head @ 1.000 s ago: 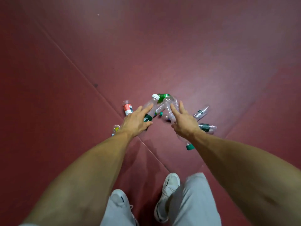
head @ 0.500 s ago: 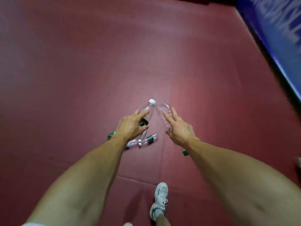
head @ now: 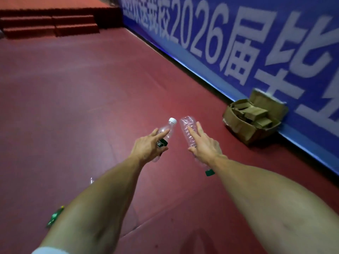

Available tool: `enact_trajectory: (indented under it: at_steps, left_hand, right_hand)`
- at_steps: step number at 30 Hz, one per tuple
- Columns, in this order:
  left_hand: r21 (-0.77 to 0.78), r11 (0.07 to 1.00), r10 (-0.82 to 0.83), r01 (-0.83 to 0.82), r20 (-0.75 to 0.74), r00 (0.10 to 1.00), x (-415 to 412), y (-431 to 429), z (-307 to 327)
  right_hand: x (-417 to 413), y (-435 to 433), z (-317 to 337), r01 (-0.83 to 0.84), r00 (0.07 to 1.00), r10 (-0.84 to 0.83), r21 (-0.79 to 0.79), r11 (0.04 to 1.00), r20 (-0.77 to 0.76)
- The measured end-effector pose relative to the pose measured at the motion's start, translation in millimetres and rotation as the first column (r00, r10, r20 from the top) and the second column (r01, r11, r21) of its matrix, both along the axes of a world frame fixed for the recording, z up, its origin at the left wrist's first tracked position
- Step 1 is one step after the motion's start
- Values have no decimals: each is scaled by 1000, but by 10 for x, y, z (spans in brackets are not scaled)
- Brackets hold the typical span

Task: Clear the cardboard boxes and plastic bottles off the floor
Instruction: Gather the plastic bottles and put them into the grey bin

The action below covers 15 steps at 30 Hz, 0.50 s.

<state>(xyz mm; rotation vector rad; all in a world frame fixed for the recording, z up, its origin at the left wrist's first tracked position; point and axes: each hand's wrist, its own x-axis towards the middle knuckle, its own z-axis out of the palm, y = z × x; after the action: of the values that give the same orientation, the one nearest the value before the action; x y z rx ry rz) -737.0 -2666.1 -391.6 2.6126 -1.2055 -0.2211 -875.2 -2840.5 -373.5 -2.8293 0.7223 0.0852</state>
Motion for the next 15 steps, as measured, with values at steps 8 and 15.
enact_trajectory:
  at_steps: [8, 15]
  left_hand:
    - [33, 957, -291, 290, 38, 956, -1084, -2256, 37]
    - [74, 845, -534, 530, 72, 842, -2002, -3916, 114]
  right_hand:
    - [-1563, -1852, 53, 321, 947, -321, 22, 947, -22]
    - [-2771, -2867, 60, 569, 821, -571, 82, 818, 4]
